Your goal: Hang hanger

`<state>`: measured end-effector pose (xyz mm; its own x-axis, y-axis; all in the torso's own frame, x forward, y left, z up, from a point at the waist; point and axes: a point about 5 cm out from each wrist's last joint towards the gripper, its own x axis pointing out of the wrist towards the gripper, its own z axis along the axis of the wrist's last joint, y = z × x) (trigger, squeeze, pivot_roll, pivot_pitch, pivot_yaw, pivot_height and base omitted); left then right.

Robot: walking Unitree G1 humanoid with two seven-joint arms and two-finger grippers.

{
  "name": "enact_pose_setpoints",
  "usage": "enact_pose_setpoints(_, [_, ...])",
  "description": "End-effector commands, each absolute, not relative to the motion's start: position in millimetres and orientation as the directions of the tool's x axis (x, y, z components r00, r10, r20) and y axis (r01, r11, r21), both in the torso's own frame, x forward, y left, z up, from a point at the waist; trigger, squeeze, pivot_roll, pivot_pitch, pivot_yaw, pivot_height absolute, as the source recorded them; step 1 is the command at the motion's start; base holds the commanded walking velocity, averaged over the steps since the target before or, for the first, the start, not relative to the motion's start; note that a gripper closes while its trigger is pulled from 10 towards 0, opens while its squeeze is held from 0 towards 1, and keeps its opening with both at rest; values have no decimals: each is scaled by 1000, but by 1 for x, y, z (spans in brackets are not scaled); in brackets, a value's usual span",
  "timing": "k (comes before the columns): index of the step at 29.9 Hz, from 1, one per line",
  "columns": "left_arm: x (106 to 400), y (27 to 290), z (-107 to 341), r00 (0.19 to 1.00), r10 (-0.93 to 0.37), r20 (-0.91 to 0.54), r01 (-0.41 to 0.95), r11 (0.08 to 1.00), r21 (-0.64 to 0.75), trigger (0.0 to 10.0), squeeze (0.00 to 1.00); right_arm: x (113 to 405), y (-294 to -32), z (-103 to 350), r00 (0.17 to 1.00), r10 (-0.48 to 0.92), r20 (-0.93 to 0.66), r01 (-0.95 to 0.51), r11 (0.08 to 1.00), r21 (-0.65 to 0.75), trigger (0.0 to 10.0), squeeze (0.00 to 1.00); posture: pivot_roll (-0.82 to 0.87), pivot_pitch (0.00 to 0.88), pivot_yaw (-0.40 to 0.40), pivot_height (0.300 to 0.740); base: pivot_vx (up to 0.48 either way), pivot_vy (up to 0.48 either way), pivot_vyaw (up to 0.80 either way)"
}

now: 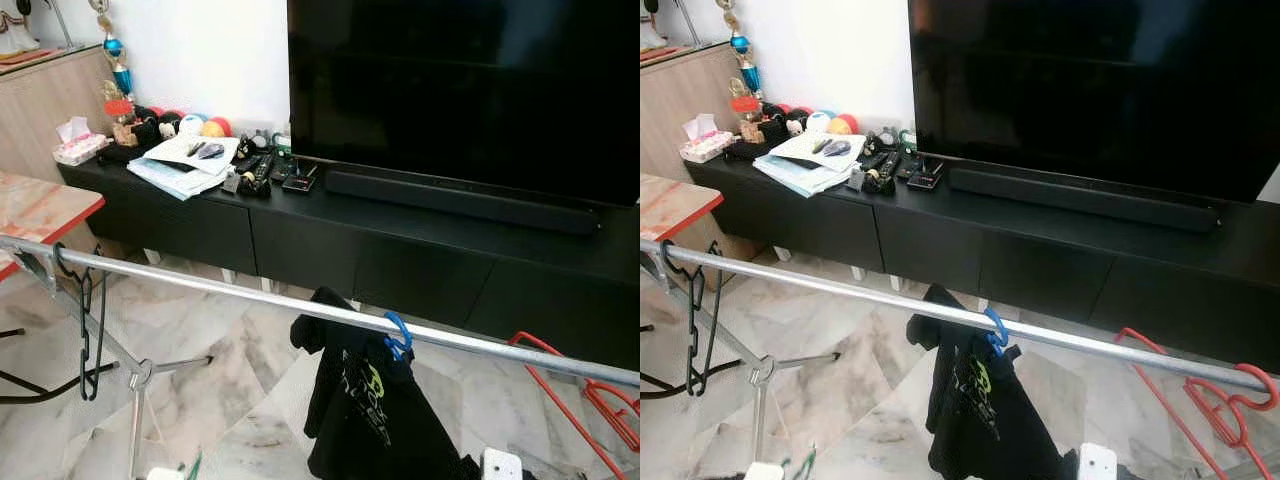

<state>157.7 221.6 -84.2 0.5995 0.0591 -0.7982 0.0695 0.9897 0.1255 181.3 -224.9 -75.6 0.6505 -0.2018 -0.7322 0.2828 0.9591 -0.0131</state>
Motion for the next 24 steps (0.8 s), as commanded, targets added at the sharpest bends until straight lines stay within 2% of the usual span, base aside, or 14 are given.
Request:
enact_pose_setpoints(1, [157, 223, -85, 589, 71, -805, 78, 986, 144, 10000, 0, 185, -230, -71, 672, -226, -705, 314, 949, -6, 10000, 0, 105, 0, 4, 740, 0, 0, 0])
enact_pose_setpoints(14, [154, 220, -89, 567, 86, -819, 47, 990, 136, 10000, 0, 173, -233, -78, 631, -237, -739, 347, 938, -5, 10000, 0, 112, 0, 4, 740, 0, 0, 0])
enact_pose_setpoints(17, [154, 220, -89, 563, 88, -822, 44, 990, 136, 10000, 0, 171, -234, -78, 624, -239, -744, 360, 933, 1, 10000, 0, 111, 0, 6, 740, 0, 334, 0])
enact_pose_setpoints(22, [151, 223, -90, 554, 95, -827, 44, 989, 143, 10000, 0, 167, -233, -81, 606, -231, -761, 358, 934, 2, 10000, 0, 111, 0, 9, 740, 0, 423, -731])
enact_pose_setpoints(24, [150, 225, -90, 548, 99, -830, 51, 987, 151, 10000, 0, 167, -233, -81, 605, -229, -763, 355, 935, 1, 10000, 0, 112, 0, 11, 740, 0, 0, -794])
